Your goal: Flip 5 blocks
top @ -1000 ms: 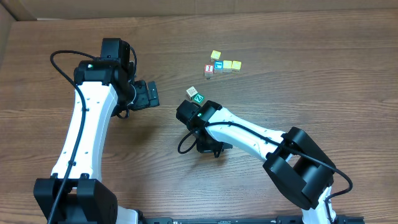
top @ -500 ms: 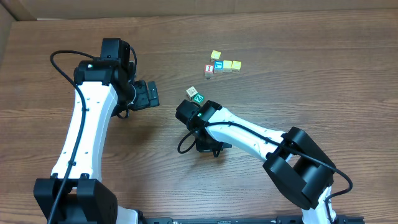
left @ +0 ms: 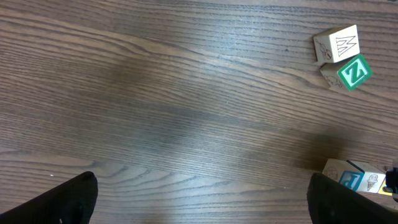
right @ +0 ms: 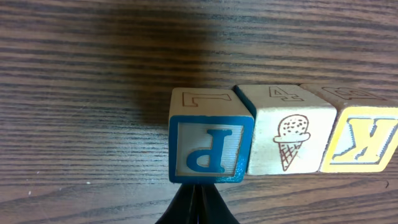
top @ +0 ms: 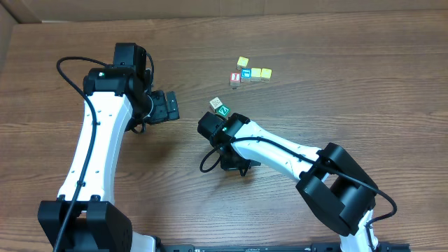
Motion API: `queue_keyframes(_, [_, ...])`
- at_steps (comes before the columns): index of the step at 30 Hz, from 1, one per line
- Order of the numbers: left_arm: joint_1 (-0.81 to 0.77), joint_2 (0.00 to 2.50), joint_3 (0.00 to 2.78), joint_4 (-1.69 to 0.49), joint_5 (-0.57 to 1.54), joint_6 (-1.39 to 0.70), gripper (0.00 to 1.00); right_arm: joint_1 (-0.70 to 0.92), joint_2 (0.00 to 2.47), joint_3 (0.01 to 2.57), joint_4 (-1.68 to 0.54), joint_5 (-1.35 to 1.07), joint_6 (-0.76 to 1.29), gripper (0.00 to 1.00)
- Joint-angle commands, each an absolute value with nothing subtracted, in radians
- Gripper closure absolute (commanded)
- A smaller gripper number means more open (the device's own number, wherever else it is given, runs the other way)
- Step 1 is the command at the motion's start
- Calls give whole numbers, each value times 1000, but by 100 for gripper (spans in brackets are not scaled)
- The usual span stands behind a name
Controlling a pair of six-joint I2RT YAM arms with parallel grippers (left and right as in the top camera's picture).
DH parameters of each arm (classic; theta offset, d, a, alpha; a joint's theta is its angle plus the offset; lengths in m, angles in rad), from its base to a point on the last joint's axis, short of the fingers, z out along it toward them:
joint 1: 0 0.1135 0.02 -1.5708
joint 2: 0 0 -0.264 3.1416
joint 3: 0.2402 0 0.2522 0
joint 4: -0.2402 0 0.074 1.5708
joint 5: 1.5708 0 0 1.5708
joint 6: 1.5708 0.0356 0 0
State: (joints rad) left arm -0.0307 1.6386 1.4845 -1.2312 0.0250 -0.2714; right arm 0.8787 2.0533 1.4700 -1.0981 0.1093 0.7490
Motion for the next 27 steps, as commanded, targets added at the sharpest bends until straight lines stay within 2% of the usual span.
queue_keyframes(1, [-27,1648,1506,-1229,19,-285,0,880,2024,1470,-1092,128,760,96])
queue_keyframes(10, [-27,1648,1506,-1229,19,-285,0,880,2024,1474,-1107,102,757,96])
queue_keyframes(17, [-27,1648,1506,-1229,19,-285,0,880,2003,1529,-1099,5,672,96])
queue_keyframes(27, [-27,1648,1506,-1229,19,-285,0,881,2001,1538,-989,38,673,96])
